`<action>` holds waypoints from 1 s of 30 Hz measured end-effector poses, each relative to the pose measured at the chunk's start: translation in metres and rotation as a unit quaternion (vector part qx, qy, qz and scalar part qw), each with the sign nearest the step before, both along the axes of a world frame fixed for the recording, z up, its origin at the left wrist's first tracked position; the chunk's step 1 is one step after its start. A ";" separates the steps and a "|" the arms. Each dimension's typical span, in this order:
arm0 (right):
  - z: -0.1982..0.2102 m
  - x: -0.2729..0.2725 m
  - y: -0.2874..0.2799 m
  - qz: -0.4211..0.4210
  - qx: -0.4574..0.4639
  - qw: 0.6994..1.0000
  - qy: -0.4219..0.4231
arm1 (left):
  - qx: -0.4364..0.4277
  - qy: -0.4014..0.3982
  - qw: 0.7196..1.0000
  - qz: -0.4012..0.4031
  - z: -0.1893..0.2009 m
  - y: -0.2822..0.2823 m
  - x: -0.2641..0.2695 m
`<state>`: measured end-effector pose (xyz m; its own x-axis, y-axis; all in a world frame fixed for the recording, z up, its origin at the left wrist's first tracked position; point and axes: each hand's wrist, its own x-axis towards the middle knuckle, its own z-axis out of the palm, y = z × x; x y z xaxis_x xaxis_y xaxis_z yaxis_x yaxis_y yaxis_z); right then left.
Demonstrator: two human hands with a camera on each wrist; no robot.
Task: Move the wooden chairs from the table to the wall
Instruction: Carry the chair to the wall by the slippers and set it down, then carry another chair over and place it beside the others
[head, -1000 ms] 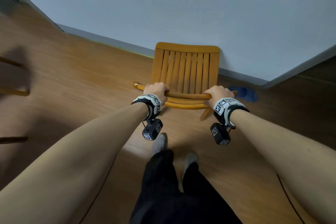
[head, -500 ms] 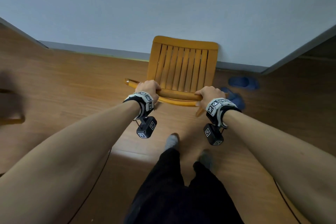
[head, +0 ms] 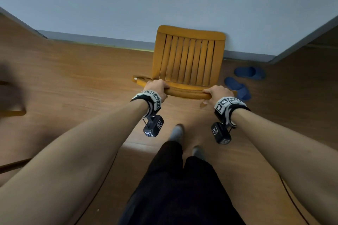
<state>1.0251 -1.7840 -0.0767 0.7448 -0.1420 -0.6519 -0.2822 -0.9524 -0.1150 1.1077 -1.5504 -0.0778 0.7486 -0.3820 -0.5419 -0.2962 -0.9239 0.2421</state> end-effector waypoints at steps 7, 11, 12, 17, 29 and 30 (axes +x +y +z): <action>0.016 -0.023 0.004 -0.013 0.040 0.997 -0.071 | -0.037 -0.008 0.997 0.067 0.016 0.000 -0.026; 0.036 -0.047 0.010 -0.034 0.058 0.992 -0.102 | -0.078 -0.013 0.991 0.111 0.032 0.000 -0.058; 0.041 -0.052 0.011 -0.029 0.060 0.992 -0.106 | -0.086 -0.015 0.988 0.129 0.038 0.001 -0.067; 0.074 -0.055 0.034 0.016 0.064 0.992 -0.106 | -0.103 -0.018 0.971 0.213 0.084 0.026 -0.102; 0.145 0.036 0.229 0.154 0.117 0.969 -0.151 | -0.064 -0.077 0.921 0.376 0.161 0.234 -0.095; 0.147 0.046 0.252 0.172 0.116 0.966 -0.152 | -0.062 -0.078 0.916 0.388 0.162 0.257 -0.090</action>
<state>1.0713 -1.5323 0.0703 0.8841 0.2717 -0.3802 0.1265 -0.9223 -0.3651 1.0172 -1.2939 0.0845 0.8857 0.2470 -0.3930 0.3983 -0.8393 0.3701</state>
